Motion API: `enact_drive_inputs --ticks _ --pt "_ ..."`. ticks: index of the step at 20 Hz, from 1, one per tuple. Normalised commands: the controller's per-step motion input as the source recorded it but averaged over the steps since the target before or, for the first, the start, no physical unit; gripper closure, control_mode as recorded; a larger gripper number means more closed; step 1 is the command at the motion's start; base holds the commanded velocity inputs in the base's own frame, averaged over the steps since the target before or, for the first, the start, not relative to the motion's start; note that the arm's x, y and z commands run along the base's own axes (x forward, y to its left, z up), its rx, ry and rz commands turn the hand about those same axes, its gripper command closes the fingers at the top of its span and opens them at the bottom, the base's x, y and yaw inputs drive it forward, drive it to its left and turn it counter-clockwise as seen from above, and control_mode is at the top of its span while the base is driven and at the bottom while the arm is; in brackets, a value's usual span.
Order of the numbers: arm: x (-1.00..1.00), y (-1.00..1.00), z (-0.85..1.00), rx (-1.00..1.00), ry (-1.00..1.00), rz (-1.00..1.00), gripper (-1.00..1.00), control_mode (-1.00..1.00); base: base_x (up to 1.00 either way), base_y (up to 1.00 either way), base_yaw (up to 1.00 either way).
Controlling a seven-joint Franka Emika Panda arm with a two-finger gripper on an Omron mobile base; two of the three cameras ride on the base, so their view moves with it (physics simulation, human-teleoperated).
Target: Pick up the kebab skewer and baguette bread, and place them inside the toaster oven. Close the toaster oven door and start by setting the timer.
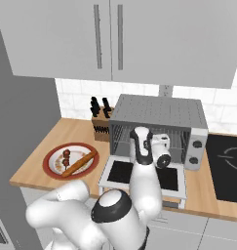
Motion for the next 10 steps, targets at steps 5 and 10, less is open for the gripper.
enact_drive_inputs --ticks 5,10 --pt "-0.37 -0.07 -0.75 -0.04 0.16 0.0 -1.0 -1.0 0.0 0.0 0.0" --pt "-0.98 -0.17 -0.55 -0.06 0.17 0.0 -1.0 -1.0 0.0 0.0 0.0"
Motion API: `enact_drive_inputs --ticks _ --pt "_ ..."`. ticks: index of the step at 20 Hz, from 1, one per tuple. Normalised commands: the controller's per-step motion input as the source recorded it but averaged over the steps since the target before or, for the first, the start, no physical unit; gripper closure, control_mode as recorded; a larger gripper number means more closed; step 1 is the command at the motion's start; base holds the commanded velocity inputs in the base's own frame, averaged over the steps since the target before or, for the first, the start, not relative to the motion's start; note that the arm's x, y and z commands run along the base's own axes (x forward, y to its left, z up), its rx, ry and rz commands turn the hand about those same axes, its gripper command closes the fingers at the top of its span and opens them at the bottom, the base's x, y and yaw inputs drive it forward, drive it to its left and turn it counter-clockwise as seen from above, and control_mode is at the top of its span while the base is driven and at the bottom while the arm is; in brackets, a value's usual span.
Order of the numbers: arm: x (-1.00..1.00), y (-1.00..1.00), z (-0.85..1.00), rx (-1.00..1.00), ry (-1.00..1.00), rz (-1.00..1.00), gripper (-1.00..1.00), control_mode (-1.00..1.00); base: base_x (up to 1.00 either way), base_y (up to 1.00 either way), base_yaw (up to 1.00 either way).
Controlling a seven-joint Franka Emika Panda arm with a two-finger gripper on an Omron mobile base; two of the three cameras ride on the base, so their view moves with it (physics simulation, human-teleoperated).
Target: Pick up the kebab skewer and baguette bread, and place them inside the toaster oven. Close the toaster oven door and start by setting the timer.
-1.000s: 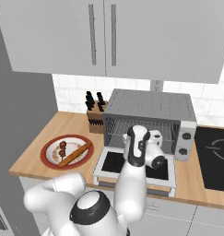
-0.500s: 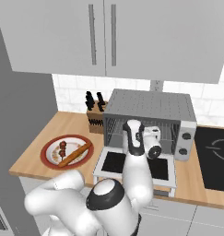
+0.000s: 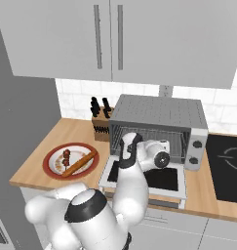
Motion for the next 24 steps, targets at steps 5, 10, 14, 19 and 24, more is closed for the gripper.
enact_drive_inputs --ticks 5,10,14,19,24 --pt "-1.0 -0.26 -0.13 -0.01 0.22 0.0 -1.0 -1.0 0.0 0.0 0.0" --pt "-1.0 -0.25 0.0 0.0 0.25 0.0 -1.0 -1.0 0.0 0.0 0.0" --pt "-0.9 -0.09 0.37 0.0 0.18 0.0 -1.0 -1.0 0.0 0.0 0.0" --pt "-0.75 0.75 0.99 0.01 0.09 0.0 -1.0 -1.0 0.0 0.0 0.0" --pt "-0.45 1.0 0.75 0.0 0.28 0.0 -1.0 -1.0 0.0 0.0 0.0"
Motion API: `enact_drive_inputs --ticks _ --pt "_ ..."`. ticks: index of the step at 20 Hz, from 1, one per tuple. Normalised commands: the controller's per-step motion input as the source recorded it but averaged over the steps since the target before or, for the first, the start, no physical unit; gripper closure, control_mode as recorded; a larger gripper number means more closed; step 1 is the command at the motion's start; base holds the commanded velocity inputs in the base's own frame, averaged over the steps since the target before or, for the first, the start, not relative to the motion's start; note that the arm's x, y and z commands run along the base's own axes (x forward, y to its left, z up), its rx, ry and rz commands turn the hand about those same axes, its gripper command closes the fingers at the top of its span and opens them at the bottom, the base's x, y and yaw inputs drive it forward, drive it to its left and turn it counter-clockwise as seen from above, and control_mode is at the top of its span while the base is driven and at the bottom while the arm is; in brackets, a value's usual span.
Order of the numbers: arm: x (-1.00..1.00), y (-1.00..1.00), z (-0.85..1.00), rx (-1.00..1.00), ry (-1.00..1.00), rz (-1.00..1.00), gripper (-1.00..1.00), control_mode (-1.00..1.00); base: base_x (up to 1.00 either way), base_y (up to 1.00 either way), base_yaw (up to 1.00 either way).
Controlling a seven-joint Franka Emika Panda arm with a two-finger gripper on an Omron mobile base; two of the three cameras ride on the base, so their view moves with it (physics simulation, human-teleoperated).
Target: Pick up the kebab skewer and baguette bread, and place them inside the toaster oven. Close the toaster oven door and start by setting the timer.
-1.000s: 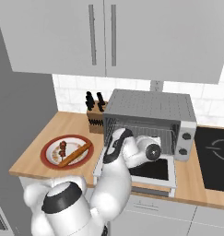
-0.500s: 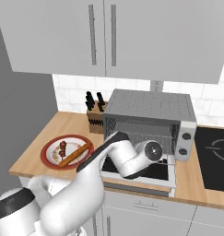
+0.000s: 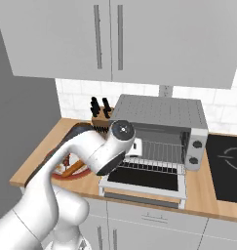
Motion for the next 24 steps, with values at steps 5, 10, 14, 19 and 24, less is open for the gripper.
enact_drive_inputs --ticks 5,10,14,19,24 --pt "-0.4 1.0 0.34 0.0 0.31 -0.07 -1.0 -1.0 0.0 0.0 0.0" --pt "-0.02 1.0 -0.17 0.0 0.11 -0.2 -1.0 -1.0 0.0 0.0 0.0" --pt "0.57 0.96 -0.46 0.0 0.24 -0.24 -1.0 -1.0 0.0 0.0 0.0" --pt "0.48 0.55 -0.79 0.0 0.26 -0.16 -1.0 -1.0 0.0 0.0 0.0" --pt "0.44 0.0 -0.45 0.0 0.23 -0.07 -1.0 -1.0 0.0 0.0 0.0"
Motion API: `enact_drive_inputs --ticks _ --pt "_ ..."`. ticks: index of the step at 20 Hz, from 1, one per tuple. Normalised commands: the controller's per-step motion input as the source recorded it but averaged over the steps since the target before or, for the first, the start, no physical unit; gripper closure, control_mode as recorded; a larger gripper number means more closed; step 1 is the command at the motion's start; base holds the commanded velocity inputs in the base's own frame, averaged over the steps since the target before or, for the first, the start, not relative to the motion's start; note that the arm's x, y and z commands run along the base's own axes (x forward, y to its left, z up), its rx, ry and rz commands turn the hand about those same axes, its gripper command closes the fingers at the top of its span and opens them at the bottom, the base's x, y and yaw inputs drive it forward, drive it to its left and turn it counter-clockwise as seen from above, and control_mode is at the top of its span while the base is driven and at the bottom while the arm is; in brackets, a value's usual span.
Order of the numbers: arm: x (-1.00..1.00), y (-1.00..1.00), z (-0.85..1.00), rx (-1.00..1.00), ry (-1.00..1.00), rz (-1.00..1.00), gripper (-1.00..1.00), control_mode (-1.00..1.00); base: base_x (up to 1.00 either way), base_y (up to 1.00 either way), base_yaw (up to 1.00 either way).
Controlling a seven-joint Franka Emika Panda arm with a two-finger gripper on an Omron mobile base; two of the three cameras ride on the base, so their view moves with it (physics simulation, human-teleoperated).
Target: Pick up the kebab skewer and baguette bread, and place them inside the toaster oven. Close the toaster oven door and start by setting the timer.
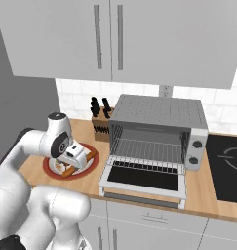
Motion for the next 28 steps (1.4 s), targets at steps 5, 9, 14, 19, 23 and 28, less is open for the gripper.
enact_drive_inputs --ticks 5,9,14,19,23,28 --pt "0.47 0.12 -0.35 0.0 0.21 -0.05 -1.0 -1.0 0.0 0.0 0.0" --pt "0.47 0.0 -0.36 0.0 0.16 -0.02 -1.0 -1.0 0.0 0.0 0.0" --pt "0.22 0.06 -0.23 0.0 0.04 -0.03 -1.0 -1.0 0.0 0.0 0.0" --pt "-0.14 0.02 -0.13 0.0 0.0 -0.04 -1.0 -1.0 0.0 0.0 0.0" --pt "-0.32 0.0 -0.13 0.0 0.0 -0.07 -1.0 -1.0 0.0 0.0 0.0" --pt "-0.07 0.0 -0.17 0.0 0.0 -0.08 -1.0 -1.0 0.0 0.0 0.0"
